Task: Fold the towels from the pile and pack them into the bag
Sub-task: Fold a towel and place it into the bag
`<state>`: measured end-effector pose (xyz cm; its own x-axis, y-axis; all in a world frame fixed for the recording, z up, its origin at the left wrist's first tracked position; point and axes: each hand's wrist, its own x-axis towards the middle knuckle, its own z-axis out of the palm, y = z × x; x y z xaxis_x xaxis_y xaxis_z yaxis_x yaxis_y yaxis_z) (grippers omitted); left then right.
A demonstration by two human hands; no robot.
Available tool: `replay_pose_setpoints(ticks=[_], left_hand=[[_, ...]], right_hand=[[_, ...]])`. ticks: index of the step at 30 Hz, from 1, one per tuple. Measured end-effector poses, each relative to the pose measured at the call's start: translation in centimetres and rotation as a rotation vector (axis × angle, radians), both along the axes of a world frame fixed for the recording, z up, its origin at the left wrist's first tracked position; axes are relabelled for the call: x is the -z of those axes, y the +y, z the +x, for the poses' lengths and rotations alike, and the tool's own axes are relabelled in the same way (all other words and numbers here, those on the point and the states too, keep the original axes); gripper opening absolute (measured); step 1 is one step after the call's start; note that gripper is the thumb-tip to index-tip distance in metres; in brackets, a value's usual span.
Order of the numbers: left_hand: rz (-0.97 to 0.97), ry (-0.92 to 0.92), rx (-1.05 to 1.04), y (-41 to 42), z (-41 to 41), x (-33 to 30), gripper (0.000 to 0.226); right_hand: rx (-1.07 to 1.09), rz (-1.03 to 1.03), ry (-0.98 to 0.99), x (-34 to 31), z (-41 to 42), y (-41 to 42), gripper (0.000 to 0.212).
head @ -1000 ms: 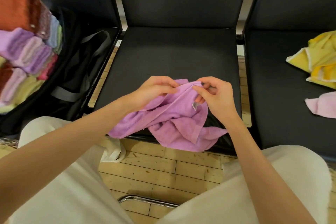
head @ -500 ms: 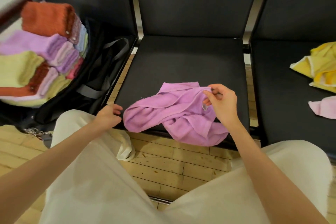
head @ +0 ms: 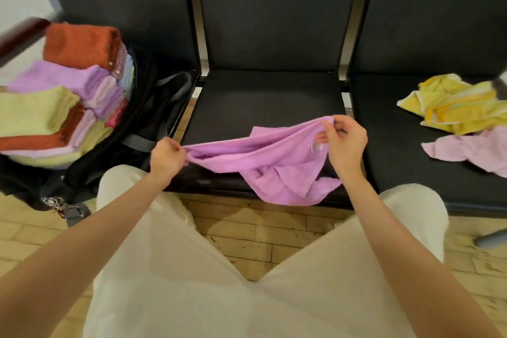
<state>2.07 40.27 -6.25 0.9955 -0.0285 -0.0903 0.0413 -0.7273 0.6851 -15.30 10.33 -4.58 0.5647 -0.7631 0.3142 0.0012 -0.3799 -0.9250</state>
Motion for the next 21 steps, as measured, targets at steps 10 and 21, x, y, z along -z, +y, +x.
replay_pose_setpoints(ticks=[10,21], left_hand=[[-0.218,-0.137,-0.067,-3.7,-0.7,-9.6,0.014],[-0.582,-0.647,-0.008,-5.2,-2.9,-21.0,0.017]], right_hand=[[0.298,0.061,-0.304,-9.2,-0.4,0.6,0.008],[0.405,0.078,-0.406,-16.2,-4.1,0.4,0.009]])
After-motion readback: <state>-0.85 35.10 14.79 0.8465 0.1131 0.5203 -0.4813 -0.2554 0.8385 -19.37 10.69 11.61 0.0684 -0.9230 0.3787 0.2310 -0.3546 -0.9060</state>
